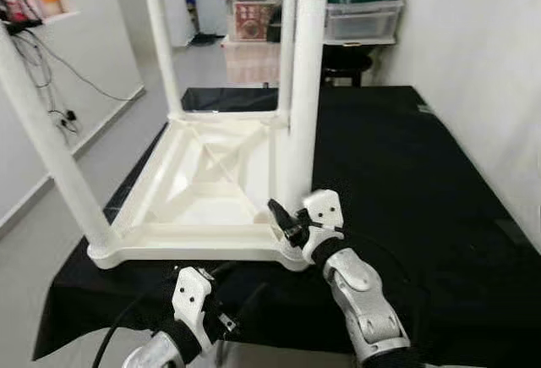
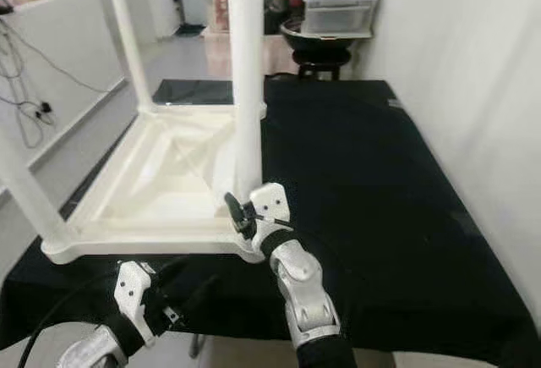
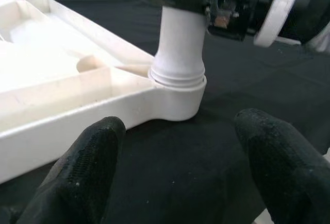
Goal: Building children table
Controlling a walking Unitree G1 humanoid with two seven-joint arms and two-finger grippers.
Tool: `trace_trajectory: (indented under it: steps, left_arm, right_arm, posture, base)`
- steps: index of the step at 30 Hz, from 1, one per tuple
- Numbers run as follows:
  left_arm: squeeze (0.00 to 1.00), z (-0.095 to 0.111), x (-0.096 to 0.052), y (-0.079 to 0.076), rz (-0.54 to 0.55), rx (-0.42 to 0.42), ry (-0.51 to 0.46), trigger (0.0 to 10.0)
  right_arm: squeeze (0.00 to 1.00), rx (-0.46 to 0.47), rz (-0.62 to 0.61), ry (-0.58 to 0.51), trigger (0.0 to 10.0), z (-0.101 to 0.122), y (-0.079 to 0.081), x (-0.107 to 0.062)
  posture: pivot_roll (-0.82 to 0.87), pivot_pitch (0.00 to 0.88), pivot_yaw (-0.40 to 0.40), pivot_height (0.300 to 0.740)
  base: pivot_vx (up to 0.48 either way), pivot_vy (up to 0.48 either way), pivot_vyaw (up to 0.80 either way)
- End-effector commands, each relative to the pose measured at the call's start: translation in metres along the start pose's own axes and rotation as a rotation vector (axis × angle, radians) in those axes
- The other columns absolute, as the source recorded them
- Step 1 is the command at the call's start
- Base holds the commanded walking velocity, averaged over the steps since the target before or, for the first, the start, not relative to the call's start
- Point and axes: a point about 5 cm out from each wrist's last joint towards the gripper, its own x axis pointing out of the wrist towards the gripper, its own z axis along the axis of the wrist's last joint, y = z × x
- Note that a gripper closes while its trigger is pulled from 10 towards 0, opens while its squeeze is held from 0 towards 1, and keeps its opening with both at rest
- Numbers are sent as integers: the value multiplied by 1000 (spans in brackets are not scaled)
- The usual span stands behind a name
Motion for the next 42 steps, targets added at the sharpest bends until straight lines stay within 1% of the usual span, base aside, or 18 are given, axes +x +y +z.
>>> trace_trajectory:
  steps: [1, 2, 5, 8, 10, 11, 12, 13, 14, 16, 18, 23, 24, 25, 26, 35, 39, 42]
  left_arm:
    - [0, -2, 0, 3, 18, -3, 12, 10000]
    - [0, -2, 0, 3, 20, -3, 11, 10000]
    - [0, -2, 2, 4, 17, -3, 11, 10000]
    - [0, -2, 2, 4, 16, -4, 12, 10000]
    - [0, -3, 3, 4, 14, -4, 13, 10000]
    - [0, -3, 4, 4, 14, -4, 13, 10000]
    - [0, -3, 4, 4, 14, -4, 13, 10000]
    - [0, -3, 4, 4, 15, -4, 13, 10000]
    - [0, -3, 4, 4, 15, -4, 13, 10000]
    - [0, -3, 4, 4, 19, -2, 12, 10000]
    - [0, -3, 5, 4, 21, 0, 11, 10000]
    - [0, -3, 5, 3, 22, 2, 11, 10000]
    - [0, -3, 5, 3, 22, 4, 11, 10000]
    - [0, -3, 5, 2, 22, 4, 11, 10000]
    - [0, -3, 5, 2, 22, 4, 11, 10000]
    - [0, -3, 4, 0, 20, -2, 9, 10000]
    - [0, -3, 3, 0, 19, -3, 9, 10000]
    - [0, -3, 2, 1, 20, -5, 8, 10000]
  right_arm:
    - [0, -14, -52, 163, 7255, -25, -7, -5]
    - [1000, 28, 22, 130, 10000, -18, -6, -1]
    - [1000, 80, 280, 18, 10000, 5, 1, 5]
    - [1000, 85, 339, -1, 10000, 10, -2, 7]
    - [973, 28, 462, -30, 10000, 21, -10, 11]
    - [0, 13, 531, -36, 10000, 26, -14, 13]
    - [0, 13, 531, -36, 10000, 26, -14, 13]
    - [0, -7, 614, -32, 10000, 30, -16, 14]
    - [0, -7, 614, -32, 10000, 30, -16, 14]
    - [0, -36, 729, -10, 10000, 33, -19, 15]
    - [0, -52, 780, 11, 10000, 34, -21, 19]
    - [0, -36, 747, 22, 10000, 35, -28, 28]
    - [0, -26, 739, 24, 471, 35, -32, 30]
    - [0, -21, 737, 25, 471, 35, -35, 30]
    - [0, -10, 741, 27, 0, 35, -38, 30]
    - [0, 33, 767, 37, 0, 24, -53, 16]
    - [0, 44, 742, 36, 0, 16, -53, 8]
    - [0, 44, 681, 57, 0, 1, -42, -2]
  posture:
    - [-26, 0, 19, 740]
    - [-20, 0, 16, 740]
    - [-16, 0, 18, 740]
    - [-14, 0, 18, 740]
    - [-6, 0, 13, 740]
    - [0, 0, 8, 740]
    - [0, 0, 8, 740]
    - [0, 0, 8, 740]
    - [0, 0, 8, 740]
    - [13, 0, 1, 740]
    - [16, 0, -1, 740]
    - [25, 0, -4, 740]
    - [31, 0, -9, 740]
    - [31, 0, -9, 740]
    - [31, 0, -10, 740]
    - [13, 0, -2, 740]
    - [6, 0, -2, 740]
    - [-5, 0, -4, 740]
  base:
    - [0, 0, 0]
    - [0, 0, 0]
    - [0, 0, 0]
    - [0, 0, 0]
    - [0, 0, 0]
    - [0, 0, 0]
    - [0, 0, 0]
    - [0, 0, 0]
    - [0, 0, 0]
    - [0, 0, 0]
    - [0, 0, 0]
    - [0, 0, 0]
    - [0, 0, 0]
    - [0, 0, 0]
    - [0, 0, 0]
    - [0, 0, 0]
    - [0, 0, 0]
    - [0, 0, 0]
